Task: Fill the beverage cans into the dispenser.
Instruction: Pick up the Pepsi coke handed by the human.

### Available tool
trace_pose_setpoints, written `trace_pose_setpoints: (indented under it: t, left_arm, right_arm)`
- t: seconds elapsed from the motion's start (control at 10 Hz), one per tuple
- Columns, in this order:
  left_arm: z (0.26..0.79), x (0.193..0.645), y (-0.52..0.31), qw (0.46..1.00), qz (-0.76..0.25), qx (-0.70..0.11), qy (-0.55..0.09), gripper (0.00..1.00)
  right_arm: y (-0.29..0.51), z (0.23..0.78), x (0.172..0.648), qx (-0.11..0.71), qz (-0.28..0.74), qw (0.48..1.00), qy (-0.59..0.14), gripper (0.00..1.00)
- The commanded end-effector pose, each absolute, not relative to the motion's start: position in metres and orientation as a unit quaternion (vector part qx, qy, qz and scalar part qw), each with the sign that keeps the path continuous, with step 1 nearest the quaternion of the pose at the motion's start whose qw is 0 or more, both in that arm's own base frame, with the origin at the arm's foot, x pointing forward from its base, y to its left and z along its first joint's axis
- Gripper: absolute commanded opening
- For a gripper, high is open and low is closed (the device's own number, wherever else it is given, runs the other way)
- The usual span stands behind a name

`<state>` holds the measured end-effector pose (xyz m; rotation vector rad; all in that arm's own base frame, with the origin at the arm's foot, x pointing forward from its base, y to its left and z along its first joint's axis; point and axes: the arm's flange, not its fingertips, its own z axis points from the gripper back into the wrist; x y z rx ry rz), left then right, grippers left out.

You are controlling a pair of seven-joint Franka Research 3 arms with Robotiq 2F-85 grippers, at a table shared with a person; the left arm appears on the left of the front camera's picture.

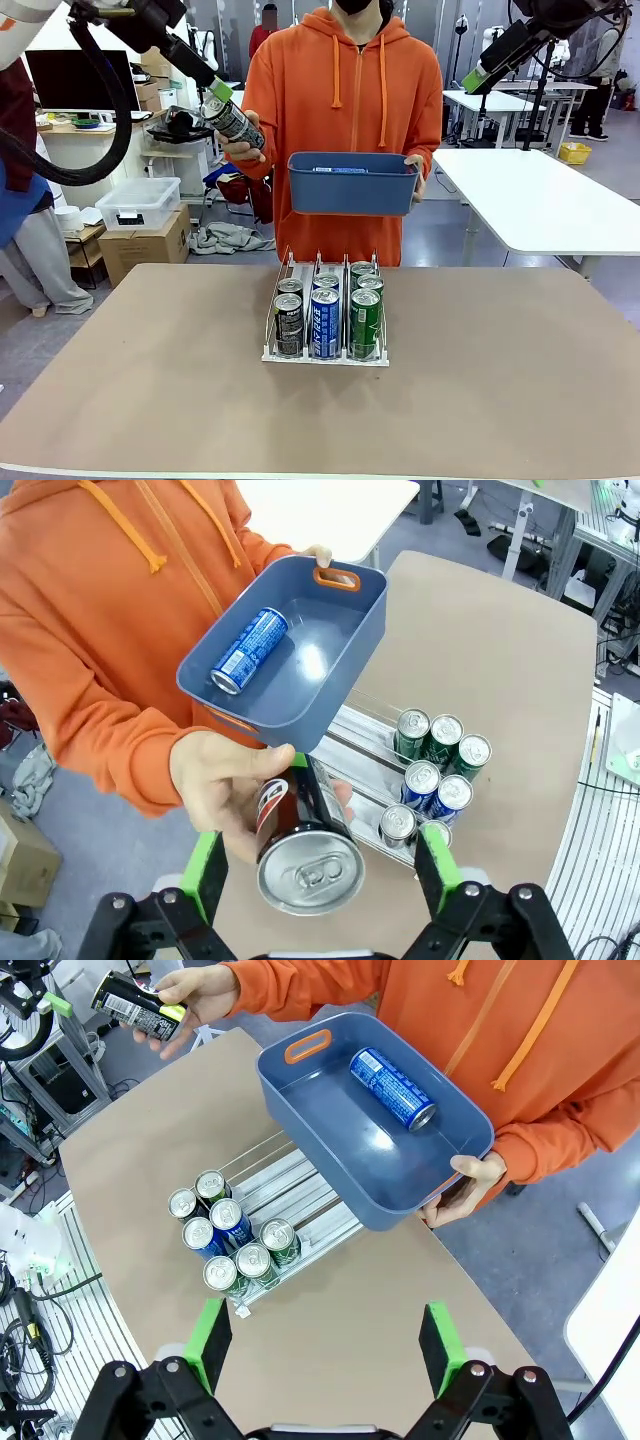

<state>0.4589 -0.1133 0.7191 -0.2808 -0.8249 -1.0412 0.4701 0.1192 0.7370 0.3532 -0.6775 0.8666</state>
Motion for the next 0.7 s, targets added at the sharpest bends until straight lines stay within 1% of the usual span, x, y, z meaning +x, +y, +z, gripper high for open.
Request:
trace_pose_setpoints:
  t: [0.0, 0.6]
  left_arm:
    - [0.706, 0.463, -0.108, 0.774, -0.478, -0.135, -0.393, 1.0]
    - [0.685, 0.469, -0.107, 0.794, -0.453, -0.126, -0.385, 1.0]
  right_arm:
    - [0.118, 0.736, 0.47, 0.165, 0.41, 0.838, -0.319, 1.0]
    - [0.118, 0.736, 0.47, 0.165, 0.41, 0.838, -0.319, 1.0]
